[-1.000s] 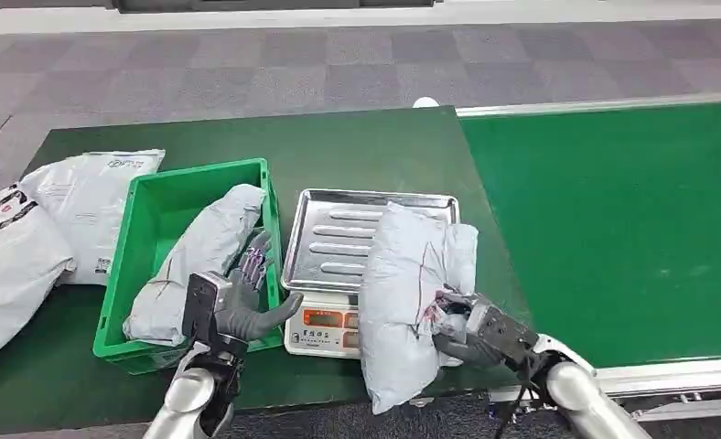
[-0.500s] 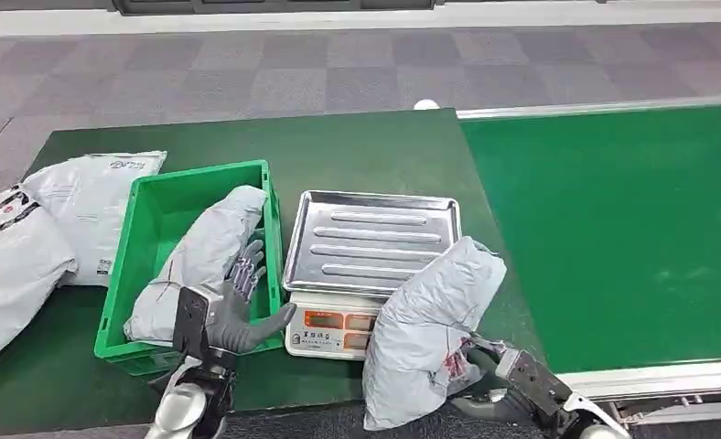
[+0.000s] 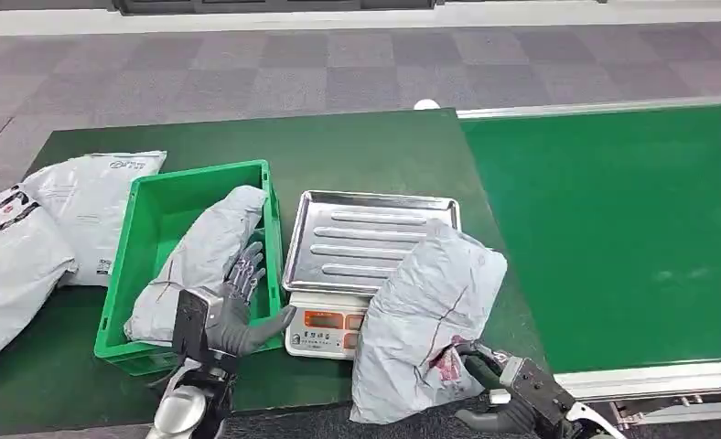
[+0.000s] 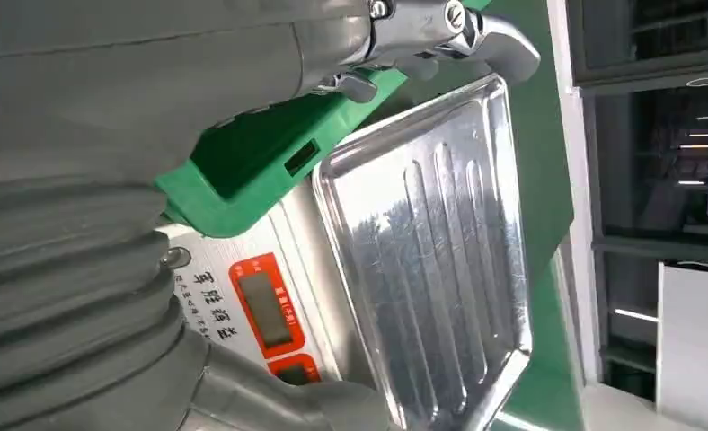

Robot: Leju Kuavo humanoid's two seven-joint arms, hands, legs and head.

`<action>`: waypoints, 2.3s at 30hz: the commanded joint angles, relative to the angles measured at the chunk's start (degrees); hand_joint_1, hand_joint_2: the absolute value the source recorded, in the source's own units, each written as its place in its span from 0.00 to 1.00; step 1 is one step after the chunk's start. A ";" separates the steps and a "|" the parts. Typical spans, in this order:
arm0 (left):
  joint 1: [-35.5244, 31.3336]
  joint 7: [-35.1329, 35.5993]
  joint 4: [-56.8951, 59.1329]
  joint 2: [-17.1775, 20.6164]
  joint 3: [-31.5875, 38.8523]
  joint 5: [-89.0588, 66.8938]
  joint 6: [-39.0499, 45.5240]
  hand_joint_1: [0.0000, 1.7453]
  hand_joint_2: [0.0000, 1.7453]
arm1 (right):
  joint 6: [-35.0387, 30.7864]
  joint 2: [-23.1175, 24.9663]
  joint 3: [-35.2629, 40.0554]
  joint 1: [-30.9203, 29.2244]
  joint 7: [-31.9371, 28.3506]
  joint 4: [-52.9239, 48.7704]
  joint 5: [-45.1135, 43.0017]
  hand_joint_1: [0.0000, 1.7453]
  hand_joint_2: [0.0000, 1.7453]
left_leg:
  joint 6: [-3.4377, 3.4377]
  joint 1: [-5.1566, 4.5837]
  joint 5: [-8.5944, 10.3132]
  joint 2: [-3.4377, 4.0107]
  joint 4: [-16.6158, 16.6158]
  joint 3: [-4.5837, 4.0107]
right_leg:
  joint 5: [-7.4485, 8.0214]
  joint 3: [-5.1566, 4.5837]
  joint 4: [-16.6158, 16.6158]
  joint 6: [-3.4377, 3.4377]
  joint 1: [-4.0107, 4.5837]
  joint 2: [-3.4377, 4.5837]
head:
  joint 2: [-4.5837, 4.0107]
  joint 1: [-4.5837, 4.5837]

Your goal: Moved the parcel from conveyor to table for the left to box.

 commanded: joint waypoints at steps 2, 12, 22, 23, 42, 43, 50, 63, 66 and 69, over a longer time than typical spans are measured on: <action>-1.62 0.86 -1.66 3.96 -4.17 -15.58 -0.92 0.00 1.00 | -0.86 12.81 -10.40 -10.02 2.50 2.93 -4.38 0.00 1.00 | 0.08 -0.01 0.14 0.43 -0.10 -0.20 | 0.24 -0.35 -0.05 -0.14 0.02 0.32 | 0.00 0.00; -6.37 -0.34 5.24 0.21 -6.74 -15.57 -1.93 0.00 1.00 | -14.19 9.64 -8.96 -32.37 2.96 3.43 -2.92 0.00 1.00 | 0.22 -0.13 0.60 0.94 0.03 -0.56 | 0.86 -1.27 0.06 -0.07 -0.10 0.78 | 0.02 0.00; -7.90 0.34 4.92 0.86 -8.70 -19.47 2.58 0.00 1.00 | -23.89 7.28 -4.92 -44.88 4.60 12.58 1.05 0.00 1.00 | 0.28 -0.12 0.93 0.74 0.01 -0.79 | 1.09 -1.49 -0.06 -0.03 -0.07 0.56 | 0.00 0.02; -7.86 0.51 4.52 0.99 -9.08 -20.76 3.20 0.00 1.00 | -23.88 7.16 -5.35 -44.89 4.87 14.20 0.01 0.00 1.00 | 0.22 -0.11 0.85 0.66 0.06 -0.70 | 0.99 -1.40 0.01 0.01 -0.07 0.52 | 0.00 0.02; -18.47 1.03 13.92 2.49 -22.66 -51.05 -2.16 0.00 1.00 | -21.21 9.92 -10.84 -39.50 -0.81 27.99 -7.22 0.00 1.00 | 0.19 -0.05 0.92 0.23 0.00 -0.82 | 1.00 -1.35 -0.12 -0.01 0.00 0.10 | 0.02 0.02; -18.86 0.17 13.94 2.65 -23.56 -51.64 -2.15 0.00 1.00 | -21.40 9.93 -11.38 -39.10 -0.41 28.19 -7.09 0.00 1.00 | 0.18 -0.13 0.89 0.28 0.01 -0.80 | 0.96 -1.41 -0.02 0.00 -0.09 0.18 | 0.00 0.02; -21.84 -5.02 15.72 -1.03 -31.18 -50.87 0.65 0.00 1.00 | -21.57 8.35 -17.47 -36.99 -0.81 34.67 -7.02 0.00 1.00 | 0.23 -0.07 0.97 -0.10 0.02 -0.95 | 0.96 -1.39 -0.14 0.00 -0.02 -0.23 | 0.00 0.02; -27.29 -2.35 28.57 -6.54 -41.16 -57.03 3.06 0.00 1.00 | -19.23 10.35 -21.40 -36.11 -0.18 34.08 -5.45 0.00 1.00 | 0.14 -0.12 0.86 0.17 0.11 -0.99 | 0.95 -1.59 0.01 0.05 -0.09 0.12 | 0.02 0.02; -27.75 -2.89 29.24 -6.96 -41.78 -56.63 1.46 0.00 1.00 | -18.97 10.46 -21.35 -36.55 -0.27 34.80 -5.68 0.00 1.00 | 0.20 -0.11 0.91 0.24 0.05 -1.01 | 1.02 -1.60 -0.08 0.01 -0.06 0.14 | 0.00 0.02; -27.75 -2.89 29.24 -6.96 -41.78 -56.63 1.46 0.00 1.00 | -18.97 10.46 -21.35 -36.55 -0.27 34.80 -5.68 0.00 1.00 | 0.24 -0.14 0.96 0.27 -0.04 -0.98 | 1.07 -1.56 -0.16 -0.02 -0.08 0.13 | 0.00 0.02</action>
